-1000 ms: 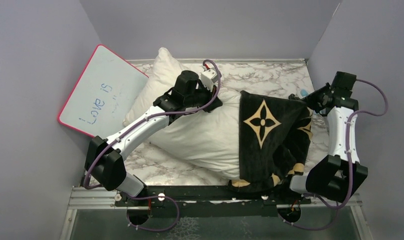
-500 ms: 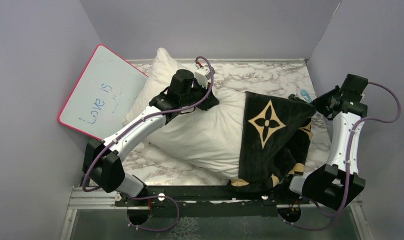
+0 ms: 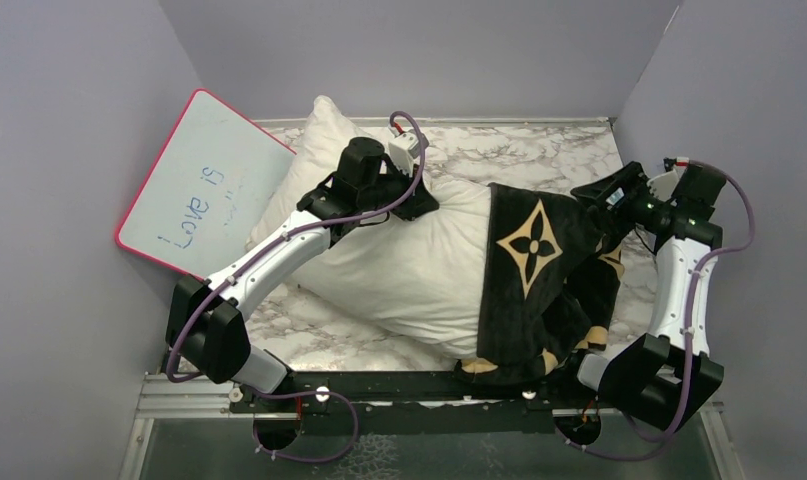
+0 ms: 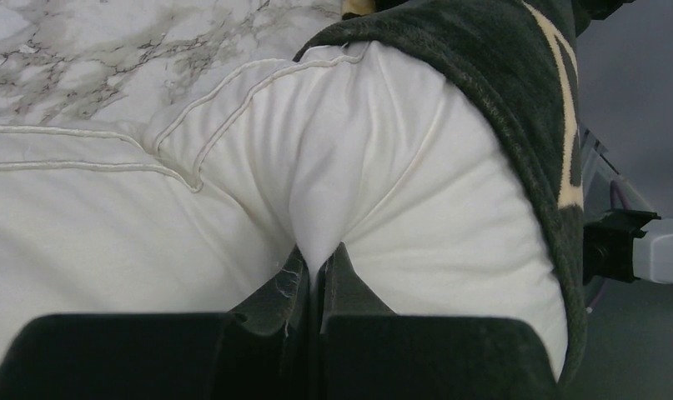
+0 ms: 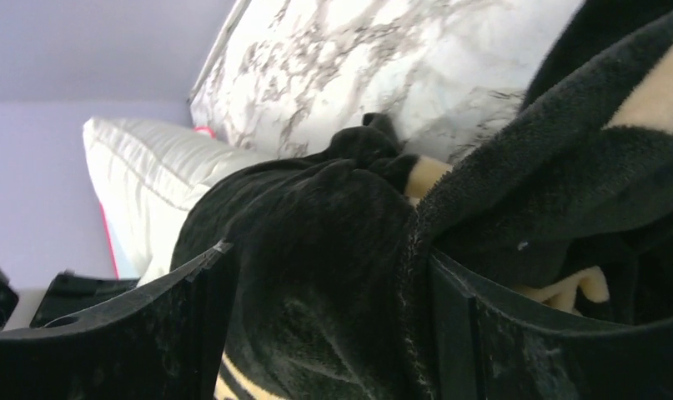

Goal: Remove the pillowcase from the pillow
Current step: Remove the pillow from the pillowcase.

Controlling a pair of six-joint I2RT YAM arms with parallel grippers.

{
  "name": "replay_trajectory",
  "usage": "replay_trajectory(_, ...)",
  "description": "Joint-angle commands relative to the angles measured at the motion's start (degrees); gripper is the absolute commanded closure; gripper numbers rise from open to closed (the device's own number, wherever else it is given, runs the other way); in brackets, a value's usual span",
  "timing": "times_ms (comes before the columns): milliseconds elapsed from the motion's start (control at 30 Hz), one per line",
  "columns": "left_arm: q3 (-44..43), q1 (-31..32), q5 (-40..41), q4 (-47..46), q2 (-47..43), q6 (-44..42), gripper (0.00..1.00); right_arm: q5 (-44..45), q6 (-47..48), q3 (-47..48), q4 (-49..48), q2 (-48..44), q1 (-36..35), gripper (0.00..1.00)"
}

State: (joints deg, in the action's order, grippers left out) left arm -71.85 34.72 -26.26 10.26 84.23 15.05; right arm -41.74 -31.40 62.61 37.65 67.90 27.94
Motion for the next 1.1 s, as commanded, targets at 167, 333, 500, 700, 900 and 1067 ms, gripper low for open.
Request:
replay_trajectory(167, 0.92, 0.50, -2.19, 1.01, -1.07, 0.90, 1.00, -8.92, -2.05, -0.81, -4.44, 1.54, -2.72, 0.18)
replay_trajectory(333, 0.99, 0.61, -0.71, 0.95, -1.58, 1.20, 1.00, -5.18, -3.94, -3.69, -5.12, 0.44, -2.81, 0.56)
replay_trajectory(500, 1.45, 0.61, 2.18, 1.68, -2.34, 1.39, 1.00, 8.00, -3.50, -2.39, -2.04, -2.60, -2.70, 0.89)
replay_trajectory(700, 1.28, 0.57, 8.98, 4.27, -2.95, 1.52, 1.00, 28.06, -2.08, 3.44, 2.35, -3.57, -2.72, 1.00)
replay_trajectory(900, 1.71, -1.23, 12.37, 5.29, -3.39, 2.86, 1.00, 39.18, -1.30, 7.95, 5.15, -3.96, -2.72, 1.00)
replay_trajectory(1067, 1.73, -2.45, 11.18, 5.23, -2.54, 3.50, 1.00, 38.01, -1.26, 7.20, 4.93, -5.27, -2.71, 0.99)
